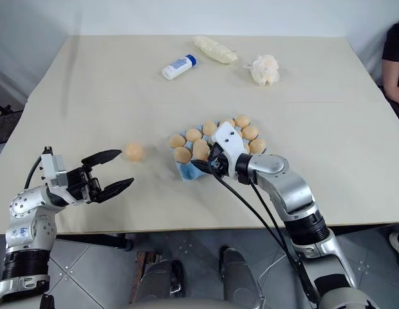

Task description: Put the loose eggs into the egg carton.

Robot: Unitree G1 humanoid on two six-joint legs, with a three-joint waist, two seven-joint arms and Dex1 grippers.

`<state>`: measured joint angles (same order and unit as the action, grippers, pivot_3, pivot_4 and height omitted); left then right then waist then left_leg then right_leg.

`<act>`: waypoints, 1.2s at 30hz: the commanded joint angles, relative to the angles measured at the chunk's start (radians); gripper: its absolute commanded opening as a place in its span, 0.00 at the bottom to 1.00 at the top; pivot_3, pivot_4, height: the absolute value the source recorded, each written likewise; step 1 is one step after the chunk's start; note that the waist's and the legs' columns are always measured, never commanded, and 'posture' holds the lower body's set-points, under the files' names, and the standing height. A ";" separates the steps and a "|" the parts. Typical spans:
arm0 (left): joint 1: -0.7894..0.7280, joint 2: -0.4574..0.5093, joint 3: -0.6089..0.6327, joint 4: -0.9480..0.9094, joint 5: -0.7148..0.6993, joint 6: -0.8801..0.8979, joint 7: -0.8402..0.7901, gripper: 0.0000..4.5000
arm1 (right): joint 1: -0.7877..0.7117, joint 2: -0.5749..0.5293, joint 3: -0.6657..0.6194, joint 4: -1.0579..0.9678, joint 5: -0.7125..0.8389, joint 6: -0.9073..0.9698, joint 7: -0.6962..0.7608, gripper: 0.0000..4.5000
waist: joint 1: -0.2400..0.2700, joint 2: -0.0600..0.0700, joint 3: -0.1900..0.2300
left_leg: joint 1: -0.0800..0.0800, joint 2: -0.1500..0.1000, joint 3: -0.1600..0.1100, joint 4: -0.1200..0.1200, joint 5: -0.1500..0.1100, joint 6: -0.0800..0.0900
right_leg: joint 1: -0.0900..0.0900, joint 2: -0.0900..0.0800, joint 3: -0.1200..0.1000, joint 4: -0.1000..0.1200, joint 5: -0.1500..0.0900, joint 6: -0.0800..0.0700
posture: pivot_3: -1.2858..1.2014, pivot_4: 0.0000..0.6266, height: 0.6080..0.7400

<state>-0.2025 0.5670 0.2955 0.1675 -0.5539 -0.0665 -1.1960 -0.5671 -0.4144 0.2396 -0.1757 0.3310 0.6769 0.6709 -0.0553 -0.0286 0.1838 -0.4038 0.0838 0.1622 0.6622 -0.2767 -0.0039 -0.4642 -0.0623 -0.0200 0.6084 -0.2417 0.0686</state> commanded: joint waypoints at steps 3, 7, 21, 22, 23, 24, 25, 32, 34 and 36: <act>-0.002 0.008 0.016 -0.028 -0.021 -0.004 0.004 1.00 | -0.009 -0.028 -0.020 -0.077 0.009 0.014 0.027 1.00 | -0.001 0.000 0.000 | 0.000 0.000 0.000 0.000 0.000 0.000 | 0.000 0.000 0.000 0.000 0.000 0.000 | 0.52 0.24 1.00; -0.016 0.008 0.012 -0.018 -0.017 -0.005 0.003 1.00 | -0.003 -0.050 -0.034 -0.092 0.011 0.024 0.037 1.00 | 0.000 0.000 0.000 | 0.000 0.000 0.000 0.000 0.000 0.000 | 0.000 0.000 0.000 0.000 0.000 0.000 | 0.52 0.24 1.00; 0.002 -0.005 0.045 -0.042 -0.007 -0.024 0.093 1.00 | 0.099 -0.236 -0.294 -0.091 0.125 -0.178 0.260 1.00 | 0.007 0.000 0.000 | 0.000 0.000 0.000 0.000 -0.001 0.000 | 0.000 0.001 -0.001 -0.003 0.000 0.000 | 0.52 0.24 1.00; 0.005 -0.007 0.049 -0.045 -0.003 -0.029 0.107 1.00 | 0.113 -0.249 -0.317 -0.079 0.133 -0.211 0.288 1.00 | 0.007 0.000 0.000 | 0.000 0.000 0.000 0.000 -0.001 0.000 | 0.000 0.001 -0.001 -0.003 0.000 0.000 | 0.52 0.24 1.00; 0.011 -0.017 0.065 -0.054 0.008 -0.037 0.155 1.00 | 0.142 -0.273 -0.372 -0.038 0.161 -0.273 0.367 1.00 | 0.009 0.000 0.000 | 0.000 0.000 0.000 0.000 -0.001 0.000 | 0.000 0.001 -0.001 -0.003 0.000 0.000 | 0.52 0.24 1.00; 0.018 -0.023 0.075 -0.063 0.017 -0.043 0.193 1.00 | 0.166 -0.296 -0.408 -0.002 0.171 -0.331 0.424 1.00 | 0.011 0.000 0.000 | 0.000 0.000 0.000 0.000 -0.001 0.000 | 0.001 0.001 -0.001 -0.003 0.000 0.000 | 0.52 0.24 1.00; 0.027 -0.030 0.084 -0.076 0.024 -0.048 0.224 1.00 | 0.185 -0.314 -0.435 0.029 0.183 -0.368 0.474 1.00 | 0.012 0.000 0.000 | 0.000 0.000 0.000 0.000 -0.001 0.000 | 0.001 0.001 -0.001 -0.003 0.000 0.001 | 0.52 0.24 1.00; 0.173 -0.096 0.124 -0.272 0.126 0.067 0.578 1.00 | 0.235 -0.393 -0.522 0.160 0.220 -0.456 0.617 1.00 | 0.014 0.000 0.000 | 0.003 0.000 0.000 0.000 -0.001 0.000 | 0.002 0.001 0.002 -0.002 0.001 0.001 | 0.52 0.24 1.00; 0.219 -0.126 0.125 -0.348 0.128 0.124 0.664 1.00 | 0.235 -0.404 -0.522 0.180 0.220 -0.460 0.625 1.00 | 0.014 0.000 0.000 | 0.004 0.000 -0.002 0.000 -0.001 0.000 | 0.003 0.001 0.004 -0.002 0.001 0.001 | 0.52 0.24 1.00; 0.255 -0.136 0.115 -0.412 0.142 0.168 0.718 1.00 | 0.224 -0.406 -0.520 0.192 0.222 -0.459 0.623 1.00 | 0.015 -0.001 0.000 | 0.005 0.000 -0.004 0.000 -0.001 0.000 | 0.003 0.001 0.005 -0.002 0.001 0.001 | 0.52 0.24 1.00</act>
<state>0.0379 0.4304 0.3938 -0.1532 -0.4267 0.0740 -0.5334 -0.3328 -0.8022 -0.2496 0.0195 0.5352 0.2360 1.2861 -0.0401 -0.0291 0.1840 -0.3992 0.0836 0.1585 0.6623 -0.2775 -0.0035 -0.4618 -0.0612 -0.0149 0.6064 -0.2412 0.0695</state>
